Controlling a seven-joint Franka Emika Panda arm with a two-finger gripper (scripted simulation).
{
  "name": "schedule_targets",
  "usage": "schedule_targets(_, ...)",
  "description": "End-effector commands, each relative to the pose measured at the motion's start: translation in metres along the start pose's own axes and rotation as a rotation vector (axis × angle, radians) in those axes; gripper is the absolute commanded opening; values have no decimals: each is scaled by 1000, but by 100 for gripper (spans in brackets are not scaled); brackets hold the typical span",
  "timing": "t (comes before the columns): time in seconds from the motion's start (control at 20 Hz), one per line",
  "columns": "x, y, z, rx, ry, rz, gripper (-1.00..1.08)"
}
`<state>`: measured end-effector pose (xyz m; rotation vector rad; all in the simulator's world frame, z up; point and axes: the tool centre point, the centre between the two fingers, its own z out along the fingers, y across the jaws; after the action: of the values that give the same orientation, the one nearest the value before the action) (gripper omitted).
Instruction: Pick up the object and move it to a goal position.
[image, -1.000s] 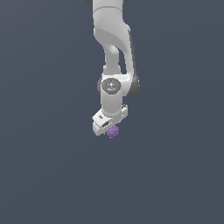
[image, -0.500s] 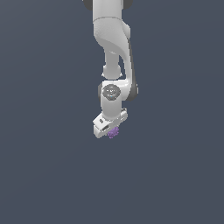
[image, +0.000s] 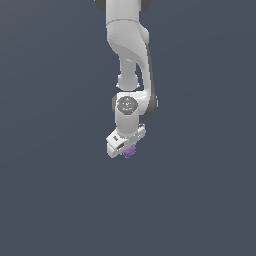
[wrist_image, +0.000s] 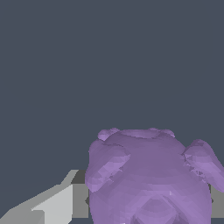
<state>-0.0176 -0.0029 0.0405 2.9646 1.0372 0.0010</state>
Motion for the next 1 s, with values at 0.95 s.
schedule_targets(0.95, 9, -85, -93, -2, -2, -2, -100)
